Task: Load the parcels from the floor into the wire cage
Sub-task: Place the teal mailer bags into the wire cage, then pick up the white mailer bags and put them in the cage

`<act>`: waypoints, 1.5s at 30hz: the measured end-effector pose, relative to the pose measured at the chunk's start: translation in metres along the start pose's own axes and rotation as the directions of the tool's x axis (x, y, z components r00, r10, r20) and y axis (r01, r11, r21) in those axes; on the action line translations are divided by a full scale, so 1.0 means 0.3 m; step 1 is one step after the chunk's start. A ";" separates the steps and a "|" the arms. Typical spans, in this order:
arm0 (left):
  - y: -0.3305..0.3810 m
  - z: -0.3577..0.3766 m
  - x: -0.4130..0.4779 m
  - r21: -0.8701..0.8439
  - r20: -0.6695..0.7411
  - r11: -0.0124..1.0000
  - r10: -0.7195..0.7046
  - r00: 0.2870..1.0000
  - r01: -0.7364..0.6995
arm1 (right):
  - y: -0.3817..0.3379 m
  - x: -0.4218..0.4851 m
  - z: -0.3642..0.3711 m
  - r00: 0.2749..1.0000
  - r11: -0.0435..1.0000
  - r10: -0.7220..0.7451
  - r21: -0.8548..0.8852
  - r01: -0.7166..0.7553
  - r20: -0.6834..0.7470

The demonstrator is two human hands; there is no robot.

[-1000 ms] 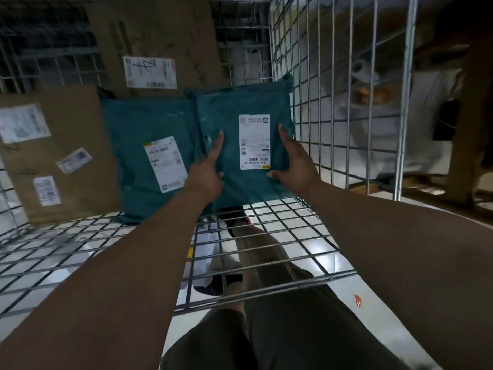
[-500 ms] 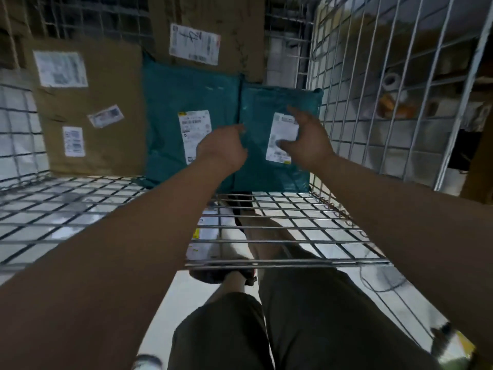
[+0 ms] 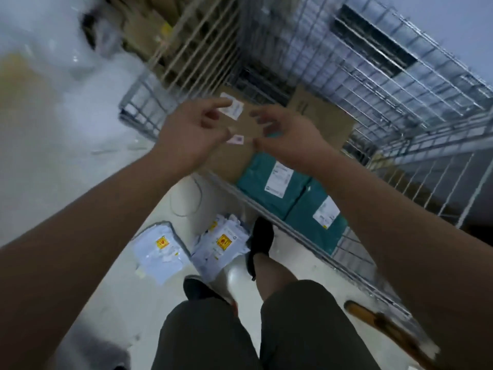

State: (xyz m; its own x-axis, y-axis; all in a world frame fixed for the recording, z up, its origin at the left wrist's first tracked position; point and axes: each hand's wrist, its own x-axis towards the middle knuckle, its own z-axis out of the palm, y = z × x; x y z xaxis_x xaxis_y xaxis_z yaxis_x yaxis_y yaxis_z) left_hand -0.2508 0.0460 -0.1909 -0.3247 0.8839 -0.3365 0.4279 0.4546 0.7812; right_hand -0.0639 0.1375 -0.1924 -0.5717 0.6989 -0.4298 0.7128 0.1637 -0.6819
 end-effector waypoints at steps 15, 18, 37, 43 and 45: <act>-0.930 0.228 -0.868 -0.275 -0.076 0.880 -0.421 0.904 0.387 | 0.057 -0.287 1.011 0.906 0.971 0.081 -0.237 0.022 0.416; -1.109 0.389 -0.874 -0.184 -0.020 0.887 -0.433 0.901 0.423 | 0.282 -0.246 1.134 0.886 0.931 0.110 -0.358 0.067 0.451; -1.666 1.055 -0.713 0.064 -0.031 0.899 -0.431 0.902 0.433 | 1.000 0.055 1.618 0.746 0.316 -0.001 -0.708 0.632 0.666; -1.519 0.791 -0.754 0.050 -0.062 0.913 -0.401 0.914 0.404 | 0.804 0.005 1.478 0.795 0.353 -0.121 -0.723 0.594 0.594; -1.440 0.664 -0.754 0.069 -0.085 0.932 -0.350 0.933 0.356 | 0.683 -0.022 1.416 0.806 0.375 -0.157 -0.721 0.583 0.570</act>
State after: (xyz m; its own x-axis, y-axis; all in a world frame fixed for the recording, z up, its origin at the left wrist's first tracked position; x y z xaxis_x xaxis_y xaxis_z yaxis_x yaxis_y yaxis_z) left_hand -0.1943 -0.3286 -0.5570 -0.5246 0.6562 -0.5424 0.3414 0.7457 0.5721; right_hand -0.0866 -0.1294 -0.5808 -0.8046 0.1405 -0.5769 0.2269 0.9706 -0.0799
